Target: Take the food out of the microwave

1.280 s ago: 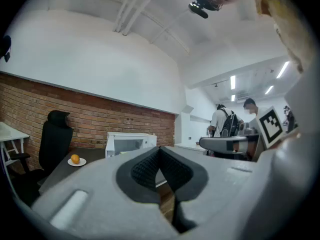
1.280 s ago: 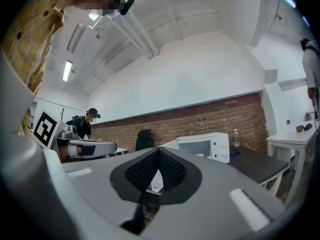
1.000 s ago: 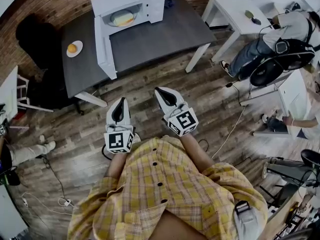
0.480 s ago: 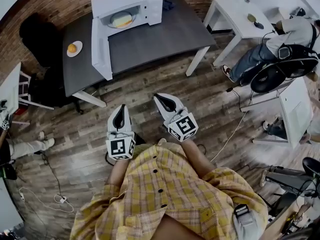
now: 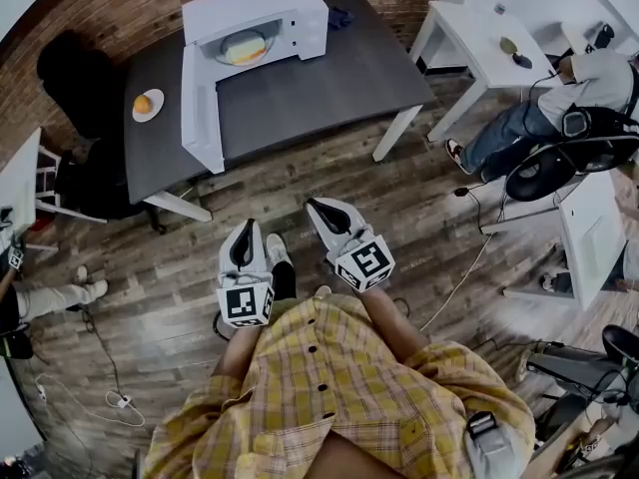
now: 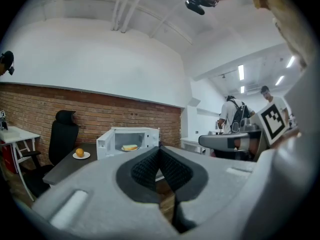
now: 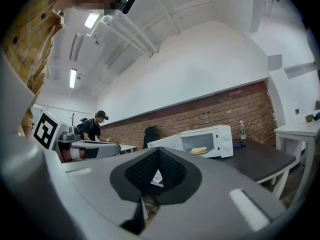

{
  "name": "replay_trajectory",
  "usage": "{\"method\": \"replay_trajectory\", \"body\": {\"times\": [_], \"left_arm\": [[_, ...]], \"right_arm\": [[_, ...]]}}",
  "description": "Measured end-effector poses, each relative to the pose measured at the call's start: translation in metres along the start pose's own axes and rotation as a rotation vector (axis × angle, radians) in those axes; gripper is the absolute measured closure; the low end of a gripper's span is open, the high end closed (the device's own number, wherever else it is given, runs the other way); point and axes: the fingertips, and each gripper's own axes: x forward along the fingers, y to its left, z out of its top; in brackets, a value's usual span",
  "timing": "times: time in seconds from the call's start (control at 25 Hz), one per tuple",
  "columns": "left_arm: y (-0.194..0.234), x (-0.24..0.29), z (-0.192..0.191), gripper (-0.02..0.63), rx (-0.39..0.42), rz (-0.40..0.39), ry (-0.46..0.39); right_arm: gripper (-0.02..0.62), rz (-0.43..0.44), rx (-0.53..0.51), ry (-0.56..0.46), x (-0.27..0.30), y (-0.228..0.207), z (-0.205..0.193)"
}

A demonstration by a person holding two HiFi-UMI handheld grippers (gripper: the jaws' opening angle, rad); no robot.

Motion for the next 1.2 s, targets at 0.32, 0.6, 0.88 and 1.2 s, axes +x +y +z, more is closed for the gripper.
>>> {"method": "replay_trajectory", "body": {"times": [0.32, 0.6, 0.88, 1.2], "left_arm": [[0.037, 0.068, 0.014, 0.607, 0.011, -0.024, -0.017], [0.075, 0.120, 0.028, 0.606, 0.015, -0.060, -0.021], [0.118, 0.157, 0.038, 0.606, 0.004, -0.092, -0.024], [0.145, 0.192, 0.039, 0.606, -0.019, -0.156, -0.016]], "right_arm": [[0.592, -0.002, 0.003, 0.002, 0.066, -0.040, 0.009], [0.592, -0.026, 0.018, 0.001, 0.126, -0.067, 0.018], [0.592, -0.058, 0.039, 0.011, 0.182, -0.081, 0.025], [0.592, -0.106, 0.026, 0.021, 0.227, -0.098, 0.029]]}}
